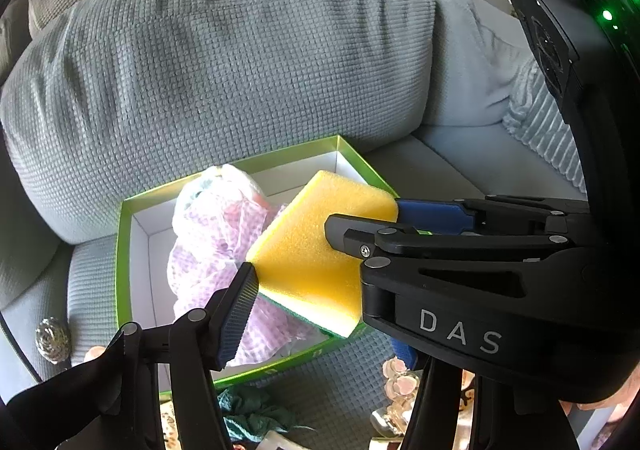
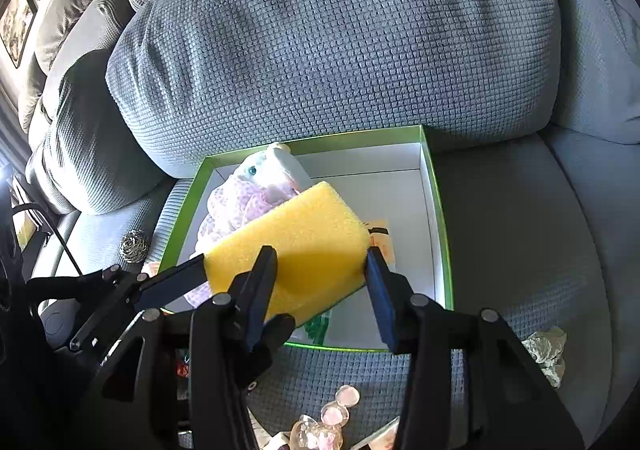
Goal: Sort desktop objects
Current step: 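Lift the sponge with the right gripper and carry it over the green box, then lower the sponge into the green box and open the right gripper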
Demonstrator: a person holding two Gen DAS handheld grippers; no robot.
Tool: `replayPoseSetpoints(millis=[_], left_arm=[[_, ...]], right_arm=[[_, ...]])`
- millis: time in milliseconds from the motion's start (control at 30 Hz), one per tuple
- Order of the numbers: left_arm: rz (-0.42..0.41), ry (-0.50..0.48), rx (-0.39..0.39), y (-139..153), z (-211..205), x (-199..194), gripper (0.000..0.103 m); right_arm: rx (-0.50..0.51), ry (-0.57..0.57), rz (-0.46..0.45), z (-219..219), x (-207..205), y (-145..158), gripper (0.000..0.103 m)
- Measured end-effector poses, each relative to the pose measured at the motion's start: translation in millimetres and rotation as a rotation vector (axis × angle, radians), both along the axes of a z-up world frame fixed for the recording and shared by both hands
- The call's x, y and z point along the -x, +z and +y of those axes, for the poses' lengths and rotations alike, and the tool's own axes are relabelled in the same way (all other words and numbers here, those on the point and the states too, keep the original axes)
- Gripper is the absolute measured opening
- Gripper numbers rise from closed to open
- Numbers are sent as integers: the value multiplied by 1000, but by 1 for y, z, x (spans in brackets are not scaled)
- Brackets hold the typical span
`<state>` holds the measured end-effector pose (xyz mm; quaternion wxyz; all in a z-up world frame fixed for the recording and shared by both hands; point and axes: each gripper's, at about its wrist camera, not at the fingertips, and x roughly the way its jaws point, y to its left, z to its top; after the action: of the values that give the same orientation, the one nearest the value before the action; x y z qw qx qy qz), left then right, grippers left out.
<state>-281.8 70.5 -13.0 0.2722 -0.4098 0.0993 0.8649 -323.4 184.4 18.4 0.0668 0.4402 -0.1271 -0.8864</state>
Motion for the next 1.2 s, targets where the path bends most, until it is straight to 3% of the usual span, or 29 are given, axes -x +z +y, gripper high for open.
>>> replayPoseSetpoints(millis=[233,367,667,1033,1200], left_arm=[[-4,22,-7,-4,-2,2,60],[3,46,7,-5,-3,0,60],[28,150,28,-5,-11,-3,63],[60,247,12,7,-21,-18,63],[87,253,79,8,-15,-26,63]], right_arm=[[-39,-23,8,-1,3,-1,53],[-75,-55,32,2,-1,5,69],[-147,-81,54,-3,-14,15,86],[-139,-85,81,-5,-35,29,87],[-152,-74,72,-9,-41,29,88]])
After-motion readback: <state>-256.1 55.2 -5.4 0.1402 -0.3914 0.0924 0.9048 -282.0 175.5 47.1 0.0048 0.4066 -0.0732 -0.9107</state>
